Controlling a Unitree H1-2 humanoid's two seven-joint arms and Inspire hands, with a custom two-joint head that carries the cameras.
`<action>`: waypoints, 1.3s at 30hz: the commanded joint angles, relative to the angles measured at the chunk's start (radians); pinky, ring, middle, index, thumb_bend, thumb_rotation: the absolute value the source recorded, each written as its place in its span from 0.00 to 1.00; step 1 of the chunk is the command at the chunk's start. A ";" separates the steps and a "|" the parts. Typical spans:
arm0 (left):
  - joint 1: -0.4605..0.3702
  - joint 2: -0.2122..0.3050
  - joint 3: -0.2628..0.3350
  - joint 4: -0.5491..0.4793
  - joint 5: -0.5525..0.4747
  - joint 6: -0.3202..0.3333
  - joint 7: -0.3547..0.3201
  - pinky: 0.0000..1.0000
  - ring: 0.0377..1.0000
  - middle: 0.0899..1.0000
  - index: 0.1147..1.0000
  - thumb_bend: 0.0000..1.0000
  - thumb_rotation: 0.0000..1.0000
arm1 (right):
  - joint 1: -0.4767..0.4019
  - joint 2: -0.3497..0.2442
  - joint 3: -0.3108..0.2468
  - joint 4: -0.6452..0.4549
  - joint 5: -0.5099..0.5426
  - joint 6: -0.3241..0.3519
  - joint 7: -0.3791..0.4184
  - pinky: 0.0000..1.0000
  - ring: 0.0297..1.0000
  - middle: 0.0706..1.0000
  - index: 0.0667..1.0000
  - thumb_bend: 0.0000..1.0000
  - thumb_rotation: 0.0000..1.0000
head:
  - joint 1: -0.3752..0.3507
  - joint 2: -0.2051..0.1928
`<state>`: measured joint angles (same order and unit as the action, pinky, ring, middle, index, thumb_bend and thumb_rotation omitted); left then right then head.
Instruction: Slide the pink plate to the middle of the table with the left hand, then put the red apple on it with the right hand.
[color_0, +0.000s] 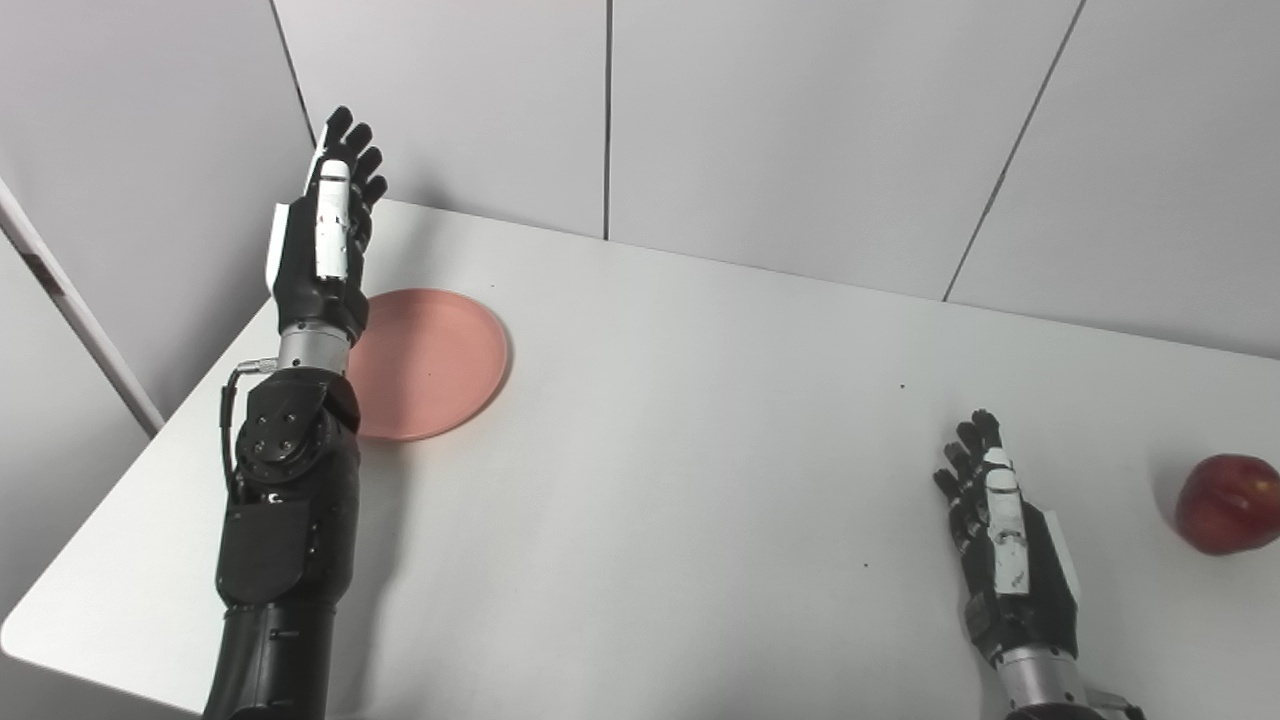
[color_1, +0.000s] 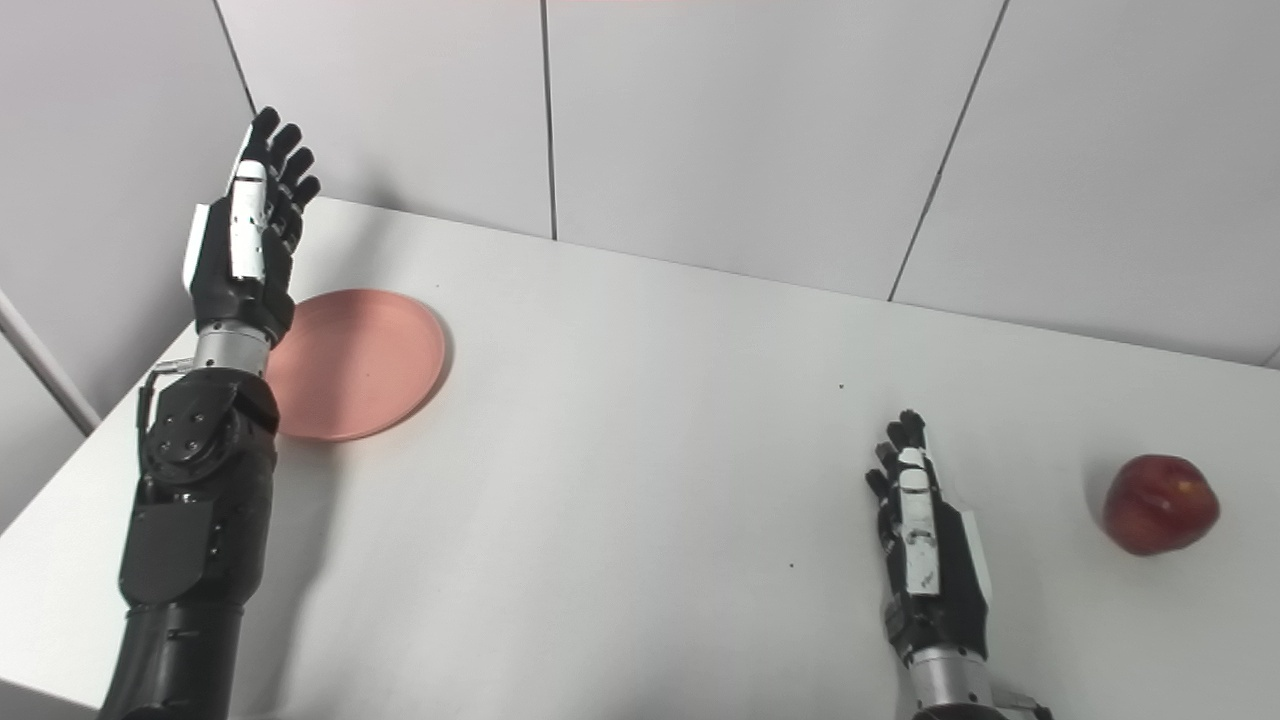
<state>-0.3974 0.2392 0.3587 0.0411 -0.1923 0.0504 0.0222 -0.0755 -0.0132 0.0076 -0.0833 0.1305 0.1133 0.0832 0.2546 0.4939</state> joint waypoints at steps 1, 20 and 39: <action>-0.029 0.030 0.011 -0.029 -0.017 -0.046 0.006 0.97 0.95 0.95 0.93 0.36 1.00 | -0.015 -0.006 -0.006 -0.031 -0.001 -0.026 0.002 1.00 1.00 1.00 1.00 0.14 1.00 | 0.000 0.000; 0.028 0.091 0.095 0.014 -0.057 -0.071 0.010 0.99 0.98 0.97 0.95 0.38 1.00 | -0.017 -0.011 -0.011 -0.020 0.014 -0.037 0.014 1.00 1.00 1.00 1.00 0.14 1.00 | 0.010 -0.005; 0.042 0.079 0.117 0.098 -0.099 -0.074 0.023 0.99 0.97 0.96 0.93 0.36 1.00 | -0.022 -0.013 -0.020 -0.010 0.031 -0.035 0.024 1.00 1.00 1.00 1.00 0.16 1.00 | 0.023 -0.001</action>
<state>-0.3351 0.2998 0.4699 0.1556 -0.2854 0.0144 0.0410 -0.0757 -0.0238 -0.0041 -0.0800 0.1477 0.1132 0.1008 0.2777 0.4924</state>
